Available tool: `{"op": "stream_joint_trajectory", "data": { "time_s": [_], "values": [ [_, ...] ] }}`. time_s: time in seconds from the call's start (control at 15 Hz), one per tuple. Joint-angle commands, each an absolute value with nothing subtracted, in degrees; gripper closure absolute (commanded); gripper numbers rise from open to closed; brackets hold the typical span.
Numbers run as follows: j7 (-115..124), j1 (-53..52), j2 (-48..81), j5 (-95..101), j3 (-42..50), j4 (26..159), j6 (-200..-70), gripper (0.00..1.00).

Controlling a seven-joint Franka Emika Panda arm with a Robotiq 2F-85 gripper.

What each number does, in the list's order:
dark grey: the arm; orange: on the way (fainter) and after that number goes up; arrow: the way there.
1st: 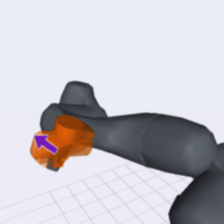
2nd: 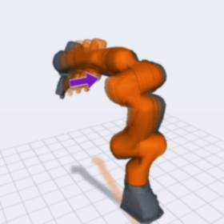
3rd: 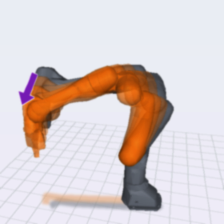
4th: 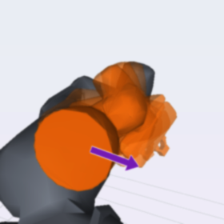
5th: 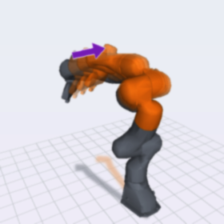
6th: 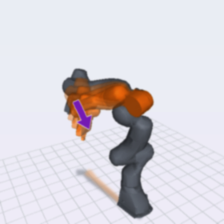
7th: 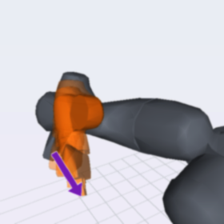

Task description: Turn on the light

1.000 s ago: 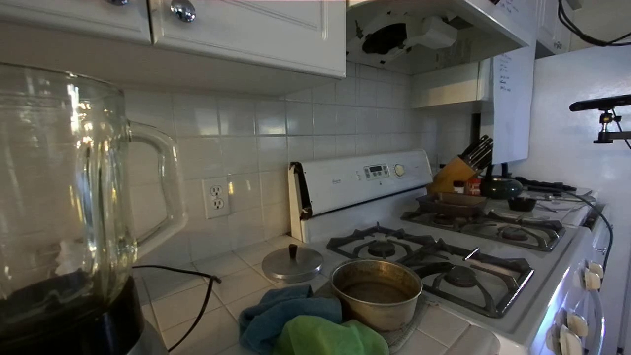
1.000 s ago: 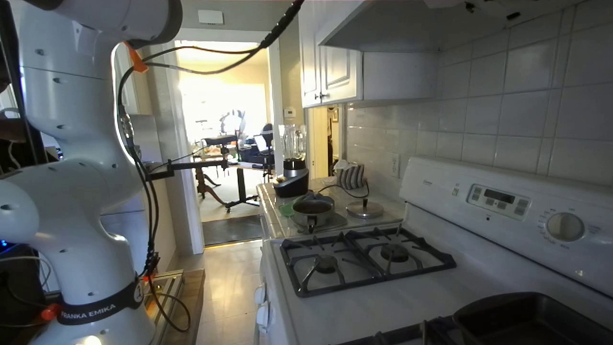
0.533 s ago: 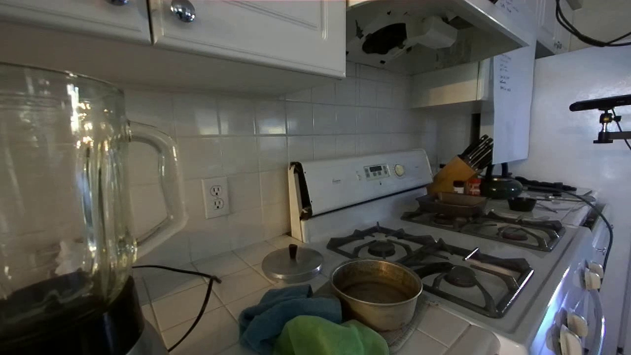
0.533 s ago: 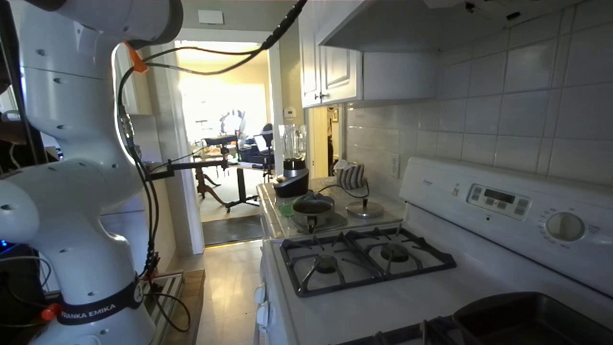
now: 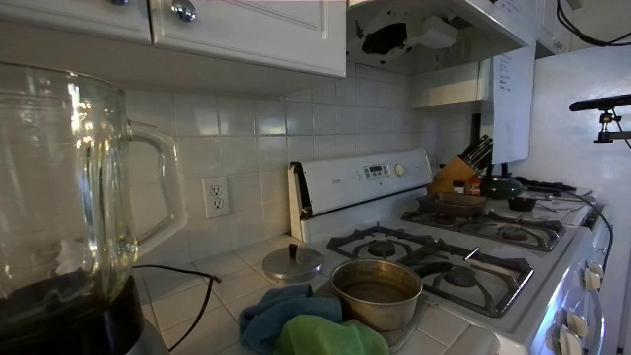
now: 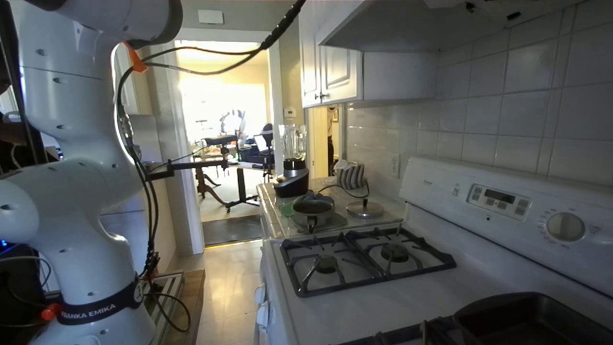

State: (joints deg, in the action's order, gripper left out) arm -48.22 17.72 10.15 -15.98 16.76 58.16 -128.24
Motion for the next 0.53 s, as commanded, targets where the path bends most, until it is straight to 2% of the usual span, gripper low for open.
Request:
{"op": "stream_joint_trajectory", "data": {
  "time_s": [0.0, 0.07, 0.2, 0.47],
  "values": [
    [-50.05, 18.40, 10.90, -17.56, 16.37, 56.82, -126.76, 0.60],
    [-50.15, 18.36, 10.81, -17.51, 16.23, 56.92, -126.40, 0.67],
    [-50.20, 18.40, 10.93, -17.49, 16.16, 56.84, -126.17, 0.66],
    [-50.58, 18.45, 10.86, -17.35, 16.02, 56.85, -125.89, 0.91]
  ]
}}
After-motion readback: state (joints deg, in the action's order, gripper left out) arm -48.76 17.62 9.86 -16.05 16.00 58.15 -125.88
